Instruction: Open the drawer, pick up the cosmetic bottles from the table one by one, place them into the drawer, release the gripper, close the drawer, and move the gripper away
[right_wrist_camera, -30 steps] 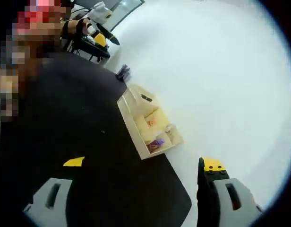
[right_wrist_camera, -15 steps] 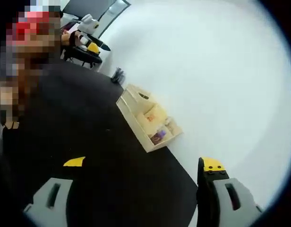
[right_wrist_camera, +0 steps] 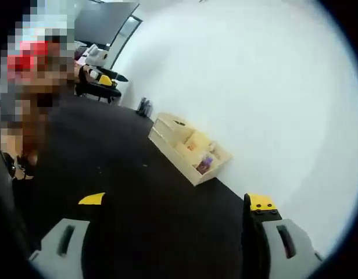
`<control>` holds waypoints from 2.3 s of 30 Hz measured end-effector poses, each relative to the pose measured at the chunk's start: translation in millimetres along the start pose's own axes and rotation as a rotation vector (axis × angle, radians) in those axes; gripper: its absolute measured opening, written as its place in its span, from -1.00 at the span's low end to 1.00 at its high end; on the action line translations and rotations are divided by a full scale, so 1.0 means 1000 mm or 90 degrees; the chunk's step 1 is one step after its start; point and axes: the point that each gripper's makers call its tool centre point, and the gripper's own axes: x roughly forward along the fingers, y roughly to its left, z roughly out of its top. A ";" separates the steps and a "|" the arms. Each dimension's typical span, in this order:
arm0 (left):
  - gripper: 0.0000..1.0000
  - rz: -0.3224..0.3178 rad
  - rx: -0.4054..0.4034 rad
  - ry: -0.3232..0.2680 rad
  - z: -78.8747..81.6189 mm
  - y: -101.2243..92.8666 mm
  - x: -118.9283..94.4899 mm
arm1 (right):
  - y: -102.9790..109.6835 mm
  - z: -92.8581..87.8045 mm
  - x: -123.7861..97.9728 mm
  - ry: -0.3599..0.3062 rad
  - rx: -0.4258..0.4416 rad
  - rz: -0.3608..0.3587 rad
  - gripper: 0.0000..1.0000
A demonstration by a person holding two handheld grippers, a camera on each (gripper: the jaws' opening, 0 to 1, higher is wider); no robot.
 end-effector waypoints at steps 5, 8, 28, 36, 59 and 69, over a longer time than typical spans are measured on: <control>0.84 -0.016 -0.036 -0.020 -0.013 -0.002 -0.011 | 0.007 -0.010 -0.016 -0.009 0.022 -0.029 0.78; 0.83 -0.010 -0.043 -0.016 -0.026 0.000 -0.016 | 0.016 -0.018 -0.023 -0.017 0.049 -0.026 0.79; 0.86 -0.034 -0.137 -0.022 -0.105 -0.012 -0.024 | 0.038 -0.098 -0.003 -0.046 0.232 -0.036 0.76; 0.82 -0.032 -0.153 -0.023 -0.120 -0.017 -0.021 | 0.034 -0.109 0.004 -0.059 0.261 -0.043 0.75; 0.81 -0.022 -0.194 -0.028 -0.136 -0.013 -0.019 | 0.034 -0.130 0.012 -0.021 0.314 -0.042 0.77; 0.80 -0.029 -0.186 -0.016 -0.140 -0.012 -0.018 | 0.034 -0.128 0.012 -0.030 0.321 -0.040 0.75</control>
